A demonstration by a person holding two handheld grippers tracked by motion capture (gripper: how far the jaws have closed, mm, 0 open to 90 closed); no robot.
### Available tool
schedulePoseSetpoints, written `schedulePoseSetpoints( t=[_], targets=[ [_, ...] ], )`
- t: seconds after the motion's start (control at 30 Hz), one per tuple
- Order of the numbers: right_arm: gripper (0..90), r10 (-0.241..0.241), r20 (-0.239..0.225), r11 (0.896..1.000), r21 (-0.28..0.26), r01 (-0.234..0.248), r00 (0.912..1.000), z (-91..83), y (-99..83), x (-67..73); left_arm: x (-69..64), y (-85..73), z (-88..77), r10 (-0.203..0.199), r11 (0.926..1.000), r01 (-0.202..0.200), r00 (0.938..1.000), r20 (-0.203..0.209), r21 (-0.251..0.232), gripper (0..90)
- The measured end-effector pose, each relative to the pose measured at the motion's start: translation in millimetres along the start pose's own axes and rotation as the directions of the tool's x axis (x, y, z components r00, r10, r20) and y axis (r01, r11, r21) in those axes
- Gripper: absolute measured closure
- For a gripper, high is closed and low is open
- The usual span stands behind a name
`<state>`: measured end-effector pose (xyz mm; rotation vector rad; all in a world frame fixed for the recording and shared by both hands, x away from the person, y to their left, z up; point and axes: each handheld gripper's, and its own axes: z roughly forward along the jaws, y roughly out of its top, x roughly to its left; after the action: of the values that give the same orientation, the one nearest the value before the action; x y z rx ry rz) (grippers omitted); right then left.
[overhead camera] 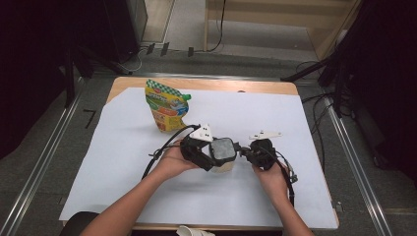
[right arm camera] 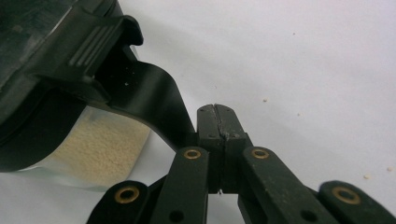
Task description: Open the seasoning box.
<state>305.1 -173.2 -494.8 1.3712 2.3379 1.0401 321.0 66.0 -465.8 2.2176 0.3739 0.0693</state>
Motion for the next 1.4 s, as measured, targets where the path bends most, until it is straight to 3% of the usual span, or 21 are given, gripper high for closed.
schedulePoseSetpoints(
  t=[0.27,0.53,1.4],
  targets=[
    [90.0,-0.003,0.001,1.000,-0.004,0.003,1.0000,-0.2,0.3,0.8,-0.9,2.0,-2.3,0.001,0.9998,-0.001,1.0000,0.001,-0.022,17.8],
    [90.0,-0.004,0.003,1.000,-0.002,0.004,1.0000,-0.5,0.3,0.9,-2.2,4.0,-2.4,0.002,1.0000,-0.002,1.0000,-0.002,-0.006,17.9],
    [90.0,0.001,0.001,1.000,-0.006,-0.001,1.0000,-2.4,0.5,1.1,-7.0,13.1,-4.4,-0.007,0.9997,0.006,0.9999,-0.014,-0.025,17.4]
  ],
)
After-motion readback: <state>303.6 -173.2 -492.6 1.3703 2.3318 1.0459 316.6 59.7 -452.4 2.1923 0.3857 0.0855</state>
